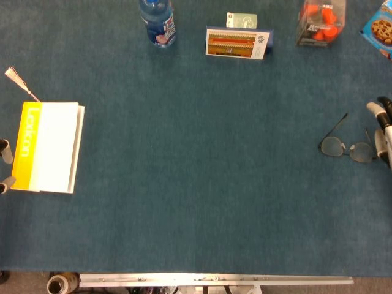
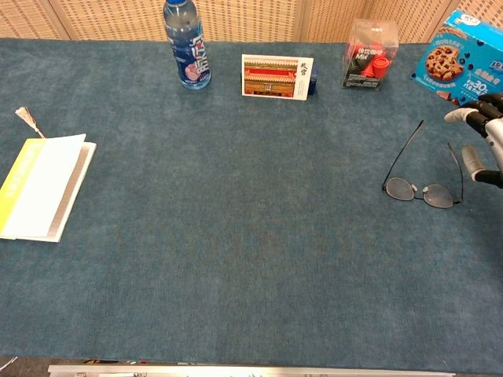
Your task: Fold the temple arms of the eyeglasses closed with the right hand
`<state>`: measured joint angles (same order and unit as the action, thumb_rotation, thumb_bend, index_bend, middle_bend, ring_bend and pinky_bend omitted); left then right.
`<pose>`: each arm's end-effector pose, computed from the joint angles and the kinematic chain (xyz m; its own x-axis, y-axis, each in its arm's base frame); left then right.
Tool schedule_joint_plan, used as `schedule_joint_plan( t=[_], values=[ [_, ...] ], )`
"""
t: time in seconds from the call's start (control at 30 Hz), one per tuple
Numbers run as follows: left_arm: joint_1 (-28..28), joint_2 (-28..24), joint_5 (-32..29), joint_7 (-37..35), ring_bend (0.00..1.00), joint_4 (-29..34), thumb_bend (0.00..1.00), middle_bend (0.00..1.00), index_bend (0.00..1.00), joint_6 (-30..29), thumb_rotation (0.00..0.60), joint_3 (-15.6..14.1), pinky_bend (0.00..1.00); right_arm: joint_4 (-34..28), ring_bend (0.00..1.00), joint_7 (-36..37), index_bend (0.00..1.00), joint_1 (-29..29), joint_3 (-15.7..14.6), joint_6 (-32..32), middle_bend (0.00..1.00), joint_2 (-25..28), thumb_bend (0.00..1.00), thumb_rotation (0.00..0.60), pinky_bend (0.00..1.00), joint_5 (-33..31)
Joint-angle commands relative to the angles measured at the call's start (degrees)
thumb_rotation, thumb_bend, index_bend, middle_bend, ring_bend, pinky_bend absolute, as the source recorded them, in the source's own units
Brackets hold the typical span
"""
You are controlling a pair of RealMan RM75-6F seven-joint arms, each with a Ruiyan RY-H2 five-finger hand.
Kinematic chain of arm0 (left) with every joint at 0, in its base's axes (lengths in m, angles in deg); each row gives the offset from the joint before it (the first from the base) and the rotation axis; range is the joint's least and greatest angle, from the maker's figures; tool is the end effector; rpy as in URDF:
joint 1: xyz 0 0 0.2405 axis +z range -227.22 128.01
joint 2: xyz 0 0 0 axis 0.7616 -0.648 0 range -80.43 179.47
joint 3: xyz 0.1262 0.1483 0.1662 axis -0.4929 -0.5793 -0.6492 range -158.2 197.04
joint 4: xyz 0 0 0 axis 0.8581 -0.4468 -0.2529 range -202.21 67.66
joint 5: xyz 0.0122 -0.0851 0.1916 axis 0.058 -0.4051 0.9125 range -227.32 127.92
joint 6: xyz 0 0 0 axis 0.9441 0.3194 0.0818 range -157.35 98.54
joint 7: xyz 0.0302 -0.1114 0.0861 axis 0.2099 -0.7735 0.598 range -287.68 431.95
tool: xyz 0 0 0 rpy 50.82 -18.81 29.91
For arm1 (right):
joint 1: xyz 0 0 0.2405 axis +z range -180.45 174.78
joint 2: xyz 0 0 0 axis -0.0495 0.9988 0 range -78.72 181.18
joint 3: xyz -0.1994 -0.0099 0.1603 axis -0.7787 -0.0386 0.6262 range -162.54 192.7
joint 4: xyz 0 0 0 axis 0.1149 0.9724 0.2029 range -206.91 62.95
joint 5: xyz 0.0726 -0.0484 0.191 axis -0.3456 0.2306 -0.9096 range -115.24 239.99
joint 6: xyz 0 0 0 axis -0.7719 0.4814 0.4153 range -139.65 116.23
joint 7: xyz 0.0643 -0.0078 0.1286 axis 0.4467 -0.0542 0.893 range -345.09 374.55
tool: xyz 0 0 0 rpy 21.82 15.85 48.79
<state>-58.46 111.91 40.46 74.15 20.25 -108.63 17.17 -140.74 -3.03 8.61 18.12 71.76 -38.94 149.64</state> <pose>-0.3233 0.1839 0.1491 0.5477 0.1424 0.8245 0.8356 -0.1427 -0.5305 -0.3065 -0.2189 0.0388 0.6235 0.0430 0.7807 -0.7735 -0.1117 0.6239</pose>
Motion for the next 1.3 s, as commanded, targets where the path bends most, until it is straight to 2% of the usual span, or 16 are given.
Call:
schedule_joint_plan(
  t=[0.03, 1.3],
  values=[
    [0.01, -0.04, 0.02, 0.1, 0.41, 0.1, 0.0, 0.51, 0.56, 0.01, 0.6, -0.03, 0.54, -1.62, 0.12, -0.63, 0.27, -0.41, -0.34, 0.7, 0.24, 0.92, 0.52, 0.6, 0.3, 0.63],
    [0.74, -0.34, -0.48, -0.98, 0.41, -0.58, 0.0, 0.51, 0.56, -0.2, 0.6, -0.23, 0.54, 8.25, 0.12, -0.08, 0.27, -0.27, -1.37, -3.45, 0.24, -4.82, 0.52, 0.6, 0.3, -0.52]
  ],
)
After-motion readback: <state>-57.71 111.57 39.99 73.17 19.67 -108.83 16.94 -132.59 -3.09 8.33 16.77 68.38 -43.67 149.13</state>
